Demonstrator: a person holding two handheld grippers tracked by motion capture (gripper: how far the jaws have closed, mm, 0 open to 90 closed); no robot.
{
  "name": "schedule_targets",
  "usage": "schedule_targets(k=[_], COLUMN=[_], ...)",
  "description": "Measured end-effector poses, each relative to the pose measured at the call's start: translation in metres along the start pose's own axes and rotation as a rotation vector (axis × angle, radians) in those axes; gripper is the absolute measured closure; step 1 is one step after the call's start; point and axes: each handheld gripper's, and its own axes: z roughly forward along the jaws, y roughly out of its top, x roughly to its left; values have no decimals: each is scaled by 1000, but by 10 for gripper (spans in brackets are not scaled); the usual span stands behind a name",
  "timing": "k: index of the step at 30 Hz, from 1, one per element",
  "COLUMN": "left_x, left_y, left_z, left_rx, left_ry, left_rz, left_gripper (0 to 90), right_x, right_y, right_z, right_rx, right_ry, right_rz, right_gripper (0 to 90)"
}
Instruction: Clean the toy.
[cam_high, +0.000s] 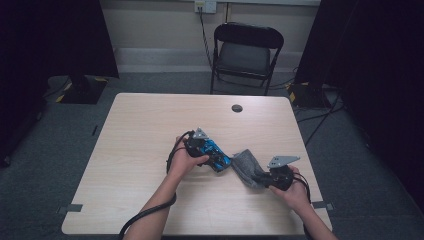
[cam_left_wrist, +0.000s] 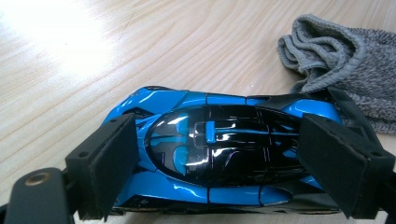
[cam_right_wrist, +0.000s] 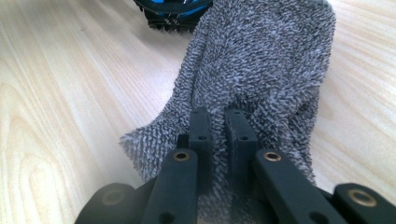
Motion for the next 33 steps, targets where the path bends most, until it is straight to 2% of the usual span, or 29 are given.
schedule_targets(k=[10,18,23,30,33], left_x=[-1,-1,-2,-4,-5], left_y=[0,1,3,7,5], left_z=[0,-1,-4,-20,-31], left_rx=[3,4,9,-7,-13], left_ry=[4,9,-4,8,17], left_rz=[-4,-10,-14,-8,-6], left_gripper=[134,145,177,183,184], right_x=[3,1,0,-6,-5], right_y=[-7,-8,-6,3,12], right_z=[-10,-18,-26,-43,-49], right_rx=[8,-11,-26,-70,-80], right_ry=[5,-2,-7,-40,-50], right_rz=[1,18,29,58,47], right_gripper=[828,828,828,828,828])
